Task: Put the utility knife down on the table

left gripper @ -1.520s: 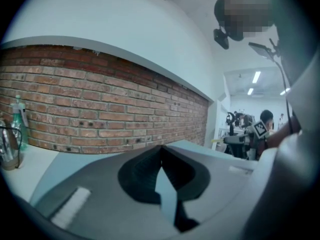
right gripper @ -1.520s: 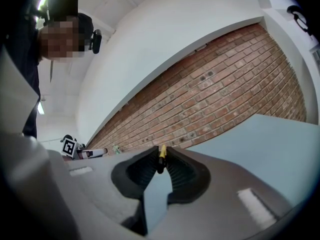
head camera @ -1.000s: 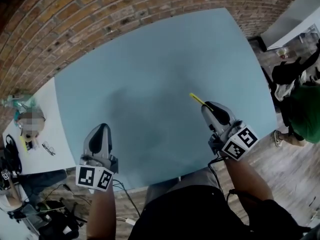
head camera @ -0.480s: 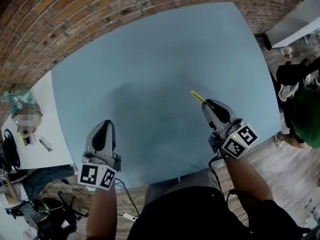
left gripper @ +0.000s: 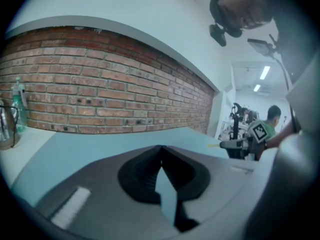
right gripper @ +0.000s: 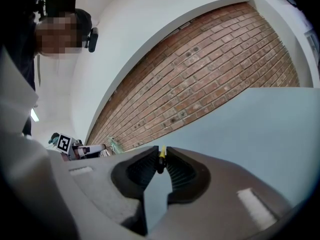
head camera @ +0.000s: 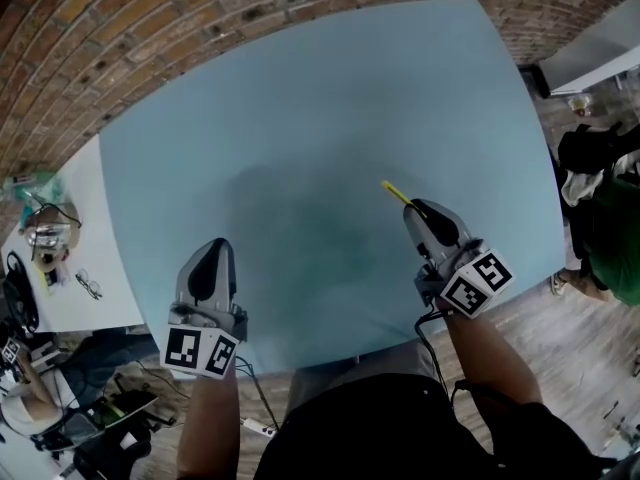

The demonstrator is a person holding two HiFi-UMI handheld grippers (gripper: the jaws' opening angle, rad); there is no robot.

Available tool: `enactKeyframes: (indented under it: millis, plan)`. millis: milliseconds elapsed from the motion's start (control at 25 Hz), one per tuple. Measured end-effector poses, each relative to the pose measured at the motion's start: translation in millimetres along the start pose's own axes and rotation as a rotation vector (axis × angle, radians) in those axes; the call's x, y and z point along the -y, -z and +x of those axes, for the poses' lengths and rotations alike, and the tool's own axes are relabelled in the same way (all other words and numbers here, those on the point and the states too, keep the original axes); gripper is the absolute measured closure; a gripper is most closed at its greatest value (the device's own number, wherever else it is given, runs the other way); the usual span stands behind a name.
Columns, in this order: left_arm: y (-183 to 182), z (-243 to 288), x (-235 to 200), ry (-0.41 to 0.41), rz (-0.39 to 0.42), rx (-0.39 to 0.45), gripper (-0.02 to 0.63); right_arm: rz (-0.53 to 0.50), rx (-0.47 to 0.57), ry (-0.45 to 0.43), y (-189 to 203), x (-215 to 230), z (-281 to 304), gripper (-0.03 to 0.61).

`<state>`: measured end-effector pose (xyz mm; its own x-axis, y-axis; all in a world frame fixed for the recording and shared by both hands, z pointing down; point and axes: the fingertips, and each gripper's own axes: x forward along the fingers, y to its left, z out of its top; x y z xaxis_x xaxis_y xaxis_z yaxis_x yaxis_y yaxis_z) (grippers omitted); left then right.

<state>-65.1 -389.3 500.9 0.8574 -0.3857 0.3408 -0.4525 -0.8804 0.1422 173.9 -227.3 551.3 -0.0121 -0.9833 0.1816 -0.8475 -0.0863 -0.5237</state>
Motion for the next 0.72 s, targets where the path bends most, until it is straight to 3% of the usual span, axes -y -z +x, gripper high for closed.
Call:
enactKeyframes:
  millis: [720]
  plan:
    - [18,10,-18,-0.063,-0.032,-0.031,0.623,0.040,-0.069,0.005,27,22,19,0.526]
